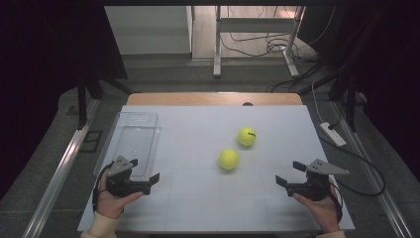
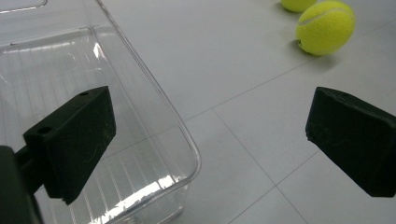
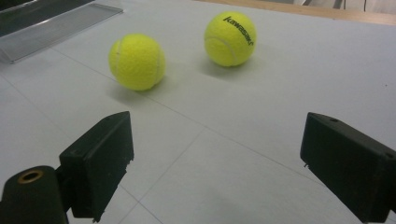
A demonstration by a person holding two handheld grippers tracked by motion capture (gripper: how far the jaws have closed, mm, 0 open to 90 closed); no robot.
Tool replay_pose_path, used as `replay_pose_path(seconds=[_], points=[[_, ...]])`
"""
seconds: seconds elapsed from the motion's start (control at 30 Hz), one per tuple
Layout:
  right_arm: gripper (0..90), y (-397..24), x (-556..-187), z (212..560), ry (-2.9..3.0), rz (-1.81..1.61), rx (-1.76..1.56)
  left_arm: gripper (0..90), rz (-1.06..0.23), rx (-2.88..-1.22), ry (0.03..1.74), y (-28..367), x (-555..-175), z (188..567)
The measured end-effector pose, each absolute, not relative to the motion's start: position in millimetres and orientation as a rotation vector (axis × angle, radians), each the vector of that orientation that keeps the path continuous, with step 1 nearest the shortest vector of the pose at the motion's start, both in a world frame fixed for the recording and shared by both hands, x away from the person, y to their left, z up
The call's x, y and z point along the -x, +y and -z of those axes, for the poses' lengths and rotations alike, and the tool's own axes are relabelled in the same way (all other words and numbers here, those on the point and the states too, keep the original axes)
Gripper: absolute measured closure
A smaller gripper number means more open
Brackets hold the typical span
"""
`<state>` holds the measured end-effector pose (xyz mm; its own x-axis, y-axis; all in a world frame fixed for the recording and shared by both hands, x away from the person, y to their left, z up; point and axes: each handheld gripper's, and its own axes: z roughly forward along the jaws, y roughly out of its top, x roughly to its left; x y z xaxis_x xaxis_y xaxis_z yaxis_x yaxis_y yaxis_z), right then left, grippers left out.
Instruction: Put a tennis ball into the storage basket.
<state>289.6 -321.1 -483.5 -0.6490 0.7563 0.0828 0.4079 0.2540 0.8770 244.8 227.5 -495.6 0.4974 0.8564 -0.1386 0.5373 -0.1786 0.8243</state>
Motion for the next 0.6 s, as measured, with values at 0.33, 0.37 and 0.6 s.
replay_pose_path(seconds=[0.33, 0.37, 0.6], points=[[9.9, -323.3, -291.1, 485.6, 2.18, -1.331, -1.081, 2.0, -0.437, -1.831, 1.148, 225.0, -245.5, 492.0], [9.9, -323.9, -290.9, 485.5, 2.176, -1.336, -1.085, 2.0, -0.432, -1.828, 1.147, 224.3, -245.7, 491.2], [9.6, -322.9, -290.3, 485.8, 2.172, -1.33, -1.088, 1.8, -0.425, -1.828, 1.155, 221.1, -245.4, 484.8]])
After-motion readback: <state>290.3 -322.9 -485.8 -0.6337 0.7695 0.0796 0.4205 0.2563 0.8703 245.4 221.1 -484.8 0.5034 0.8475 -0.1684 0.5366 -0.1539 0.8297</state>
